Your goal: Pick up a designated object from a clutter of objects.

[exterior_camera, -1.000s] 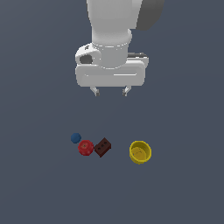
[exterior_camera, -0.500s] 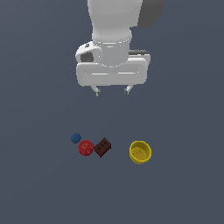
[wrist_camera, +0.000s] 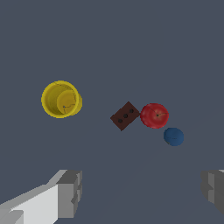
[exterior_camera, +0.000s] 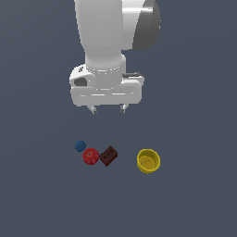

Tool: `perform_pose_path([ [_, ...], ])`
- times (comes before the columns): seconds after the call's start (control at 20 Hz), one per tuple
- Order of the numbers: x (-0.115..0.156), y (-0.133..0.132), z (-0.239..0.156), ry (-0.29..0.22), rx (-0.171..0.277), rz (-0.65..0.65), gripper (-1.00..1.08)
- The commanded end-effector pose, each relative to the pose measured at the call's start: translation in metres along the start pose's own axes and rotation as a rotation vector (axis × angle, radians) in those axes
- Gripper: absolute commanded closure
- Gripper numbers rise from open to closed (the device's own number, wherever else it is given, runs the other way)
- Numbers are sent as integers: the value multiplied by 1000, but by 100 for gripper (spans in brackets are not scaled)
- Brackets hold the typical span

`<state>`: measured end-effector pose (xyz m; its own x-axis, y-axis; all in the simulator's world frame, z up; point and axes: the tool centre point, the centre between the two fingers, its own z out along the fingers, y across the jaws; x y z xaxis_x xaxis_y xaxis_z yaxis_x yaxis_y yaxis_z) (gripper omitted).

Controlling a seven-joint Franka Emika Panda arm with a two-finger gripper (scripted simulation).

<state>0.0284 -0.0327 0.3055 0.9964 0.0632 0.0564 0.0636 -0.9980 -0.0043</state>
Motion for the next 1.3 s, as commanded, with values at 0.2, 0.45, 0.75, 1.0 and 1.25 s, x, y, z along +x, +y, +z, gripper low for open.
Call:
perform_pose_path([
  [0.2,6,49,59,-18,-12,-53,-92],
  [0.45,3,96,119,-35,-14,-109,-92],
  [0.75,-10,138,177,-49,-8,-162,-92],
  [1.0,-20,158,207,-54,-2,-190,-92],
  [1.25,-25,167,221,-57,1,-204,-92],
])
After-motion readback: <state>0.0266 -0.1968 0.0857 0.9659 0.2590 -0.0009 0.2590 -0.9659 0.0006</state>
